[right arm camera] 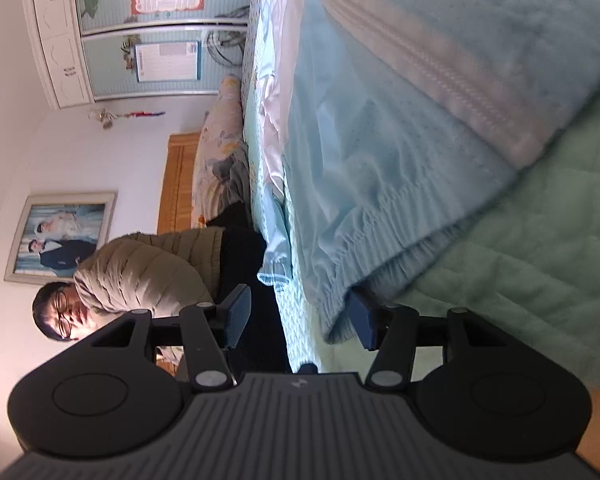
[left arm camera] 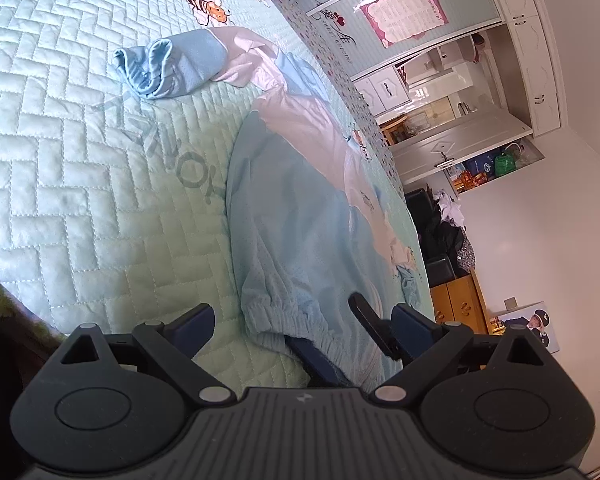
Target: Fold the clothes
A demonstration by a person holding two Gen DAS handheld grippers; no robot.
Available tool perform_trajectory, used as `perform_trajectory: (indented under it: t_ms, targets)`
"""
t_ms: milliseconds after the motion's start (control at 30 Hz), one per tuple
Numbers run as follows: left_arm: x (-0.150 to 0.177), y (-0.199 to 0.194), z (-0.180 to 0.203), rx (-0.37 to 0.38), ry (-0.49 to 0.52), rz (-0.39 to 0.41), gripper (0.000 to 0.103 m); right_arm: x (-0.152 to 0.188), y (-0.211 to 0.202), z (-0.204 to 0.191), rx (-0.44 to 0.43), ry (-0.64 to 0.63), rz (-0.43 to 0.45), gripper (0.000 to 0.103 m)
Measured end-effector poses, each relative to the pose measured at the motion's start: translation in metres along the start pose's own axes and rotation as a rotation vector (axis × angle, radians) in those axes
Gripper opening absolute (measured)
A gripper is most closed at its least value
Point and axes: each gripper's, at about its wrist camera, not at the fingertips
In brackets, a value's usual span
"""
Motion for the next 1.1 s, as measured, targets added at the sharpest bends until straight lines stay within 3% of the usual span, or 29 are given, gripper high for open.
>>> perform_trajectory:
  t_ms: [100,167,200,233,433,533,600,667,733,833,967,1100]
  targets:
    - [0.001,-0.001,0.001,0.001,0.004,0.001,0.095,-0.001,0.007,-0.002,0.013,-0.022,0.006,0.053]
    - [0.001,-0.001,0.001,0.004,0.006,0.003,0.095,0.000,0.010,-0.008,0.022,-0.086,-0.020,0.034]
    - [0.000,-0.002,0.001,0.005,0.005,0.005,0.095,0.001,0.011,-0.011,0.029,-0.112,-0.037,0.010]
    - [0.000,-0.002,0.000,0.005,0.003,0.006,0.095,0.003,0.012,-0.014,0.036,-0.137,-0.054,0.005]
    - [-0.003,-0.004,-0.005,-0.001,-0.020,0.016,0.096,0.025,0.019,-0.039,0.031,-0.272,-0.109,0.005]
    - [-0.002,-0.006,-0.005,-0.004,-0.016,0.016,0.096,0.028,0.027,-0.022,0.098,-0.243,-0.156,0.005]
    - [-0.003,-0.008,-0.004,0.000,-0.010,0.017,0.096,0.030,0.021,-0.012,0.096,-0.185,-0.146,0.008]
    - [-0.003,-0.010,0.000,0.012,-0.002,0.017,0.095,0.031,0.013,-0.012,0.089,-0.198,-0.141,0.014]
    - [-0.003,-0.011,0.007,0.034,0.015,0.017,0.096,0.032,0.004,-0.014,0.084,-0.226,-0.143,0.033]
    - [-0.002,-0.008,0.021,0.073,0.051,0.008,0.096,0.033,-0.018,-0.026,0.095,-0.303,-0.145,0.054]
    - [0.001,0.005,0.037,0.097,0.092,-0.023,0.096,0.029,-0.072,-0.035,0.172,-0.399,-0.035,0.055]
    - [0.005,0.029,0.044,0.081,0.115,-0.061,0.096,0.008,-0.139,-0.007,0.212,-0.211,0.160,0.055]
Point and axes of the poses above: each gripper's, at about its wrist camera, not at the fingertips, and y roughly the way its jaws point, z to its right, x to its underside, and after that the axes turned 15 degrees about -y, right-handed
